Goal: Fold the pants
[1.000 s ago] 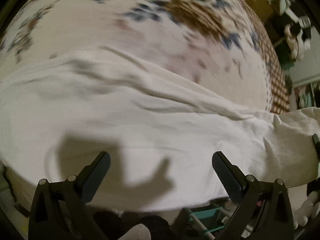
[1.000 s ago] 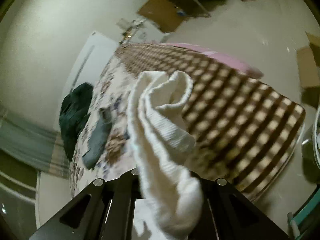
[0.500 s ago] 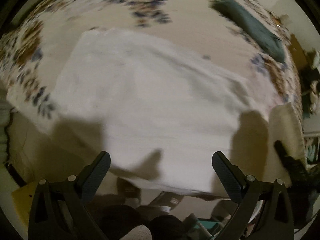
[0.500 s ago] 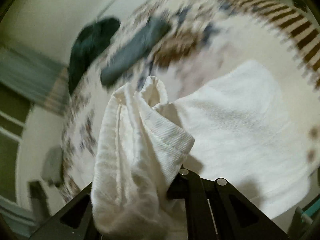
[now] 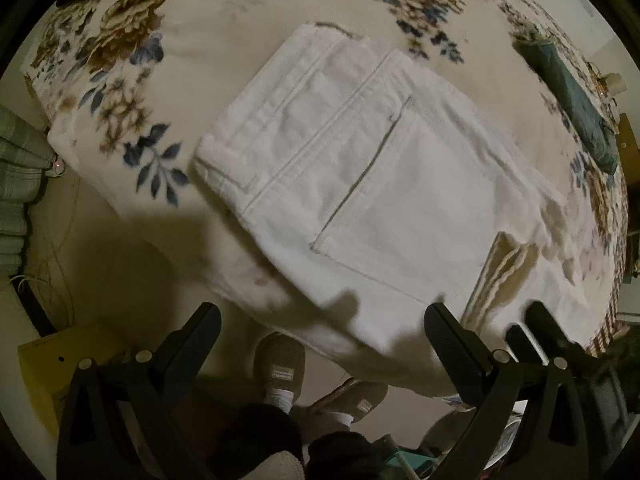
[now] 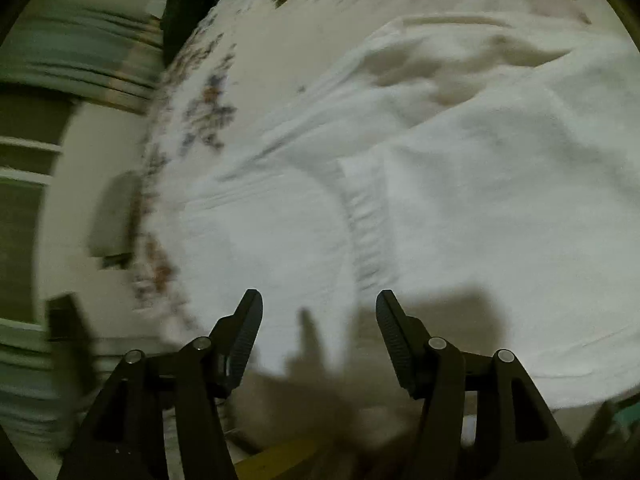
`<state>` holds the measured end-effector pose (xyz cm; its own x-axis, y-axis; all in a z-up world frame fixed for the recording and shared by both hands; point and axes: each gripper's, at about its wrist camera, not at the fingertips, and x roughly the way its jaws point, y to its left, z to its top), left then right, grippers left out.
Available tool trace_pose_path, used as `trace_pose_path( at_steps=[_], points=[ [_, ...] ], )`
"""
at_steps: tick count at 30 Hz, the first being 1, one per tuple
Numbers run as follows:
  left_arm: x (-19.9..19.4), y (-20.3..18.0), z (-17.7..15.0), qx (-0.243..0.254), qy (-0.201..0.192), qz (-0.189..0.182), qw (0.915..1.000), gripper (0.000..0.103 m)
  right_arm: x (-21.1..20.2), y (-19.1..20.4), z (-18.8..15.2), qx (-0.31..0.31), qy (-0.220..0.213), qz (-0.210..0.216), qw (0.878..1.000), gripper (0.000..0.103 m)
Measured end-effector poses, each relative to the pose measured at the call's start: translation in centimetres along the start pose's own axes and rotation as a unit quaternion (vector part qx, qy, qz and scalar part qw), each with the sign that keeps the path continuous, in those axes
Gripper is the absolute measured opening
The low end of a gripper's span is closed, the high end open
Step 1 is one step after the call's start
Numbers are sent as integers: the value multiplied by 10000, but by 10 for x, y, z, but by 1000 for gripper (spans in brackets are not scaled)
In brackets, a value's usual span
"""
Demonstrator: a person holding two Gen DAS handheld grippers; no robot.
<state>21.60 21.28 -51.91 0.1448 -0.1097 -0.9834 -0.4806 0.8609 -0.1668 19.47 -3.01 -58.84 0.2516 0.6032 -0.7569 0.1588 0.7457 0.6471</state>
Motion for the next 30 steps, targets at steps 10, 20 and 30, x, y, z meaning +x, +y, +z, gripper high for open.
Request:
trace_pose_path(
  at_steps=[10,20,30],
  points=[
    [37,-134,15,1561,-193,-168,9874,102,-126,-103,43,415,-800,-1975,9762,64],
    [68,-193,7,2485,-414,-18,9678,16,-114,-152,43,500,-452,-2428,9677,64],
    [42,-165,4,1652,-435,-731,9826,19,-112,-136,45,393,-271,-2529,9663,68]
  ],
)
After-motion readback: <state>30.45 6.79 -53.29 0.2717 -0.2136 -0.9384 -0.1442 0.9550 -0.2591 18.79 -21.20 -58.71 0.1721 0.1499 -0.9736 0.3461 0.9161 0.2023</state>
